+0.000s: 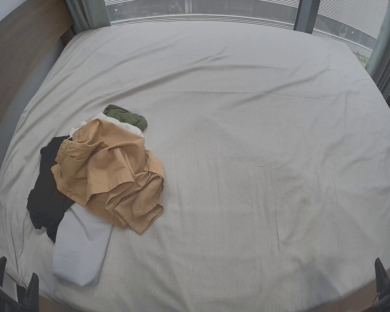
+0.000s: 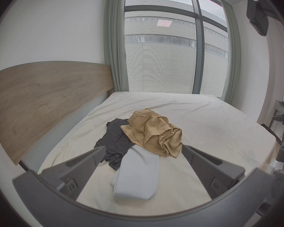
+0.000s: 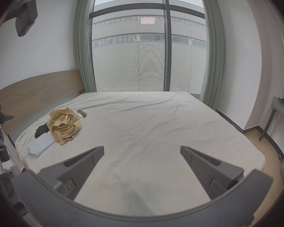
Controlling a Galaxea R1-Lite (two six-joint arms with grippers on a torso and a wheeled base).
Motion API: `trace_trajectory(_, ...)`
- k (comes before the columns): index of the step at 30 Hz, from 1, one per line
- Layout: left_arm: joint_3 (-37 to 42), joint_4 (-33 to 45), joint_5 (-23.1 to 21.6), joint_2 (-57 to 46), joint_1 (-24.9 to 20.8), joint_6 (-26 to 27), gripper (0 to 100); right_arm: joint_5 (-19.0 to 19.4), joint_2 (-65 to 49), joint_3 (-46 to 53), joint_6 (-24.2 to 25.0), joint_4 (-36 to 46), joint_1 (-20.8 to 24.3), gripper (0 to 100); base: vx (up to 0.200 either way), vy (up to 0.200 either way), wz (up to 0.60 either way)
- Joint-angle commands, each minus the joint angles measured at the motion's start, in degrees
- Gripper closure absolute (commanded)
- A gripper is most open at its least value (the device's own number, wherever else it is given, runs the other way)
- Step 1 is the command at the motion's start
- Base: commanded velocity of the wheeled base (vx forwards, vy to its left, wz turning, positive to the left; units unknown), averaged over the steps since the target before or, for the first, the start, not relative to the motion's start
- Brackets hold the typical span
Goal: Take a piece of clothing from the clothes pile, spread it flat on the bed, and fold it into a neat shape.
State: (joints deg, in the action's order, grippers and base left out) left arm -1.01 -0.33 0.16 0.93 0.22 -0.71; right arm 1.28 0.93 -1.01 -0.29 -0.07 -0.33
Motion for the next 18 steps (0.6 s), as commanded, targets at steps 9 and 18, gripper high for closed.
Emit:
trace_trajectory(9,1.01,-0.02,0.02,-0.84,-0.04,-0.35,0,0.21,1.01,-2.5,-0.59,-10.12,0.5,0,0.0,0.0,0.0)
trace_trajectory(18,1.01,-0.02,0.02,-0.93,-0.04,-0.17,0,1.71,16.74,-7.25,2.49,-12.32,8.33,0,0.0,0.0,0.0)
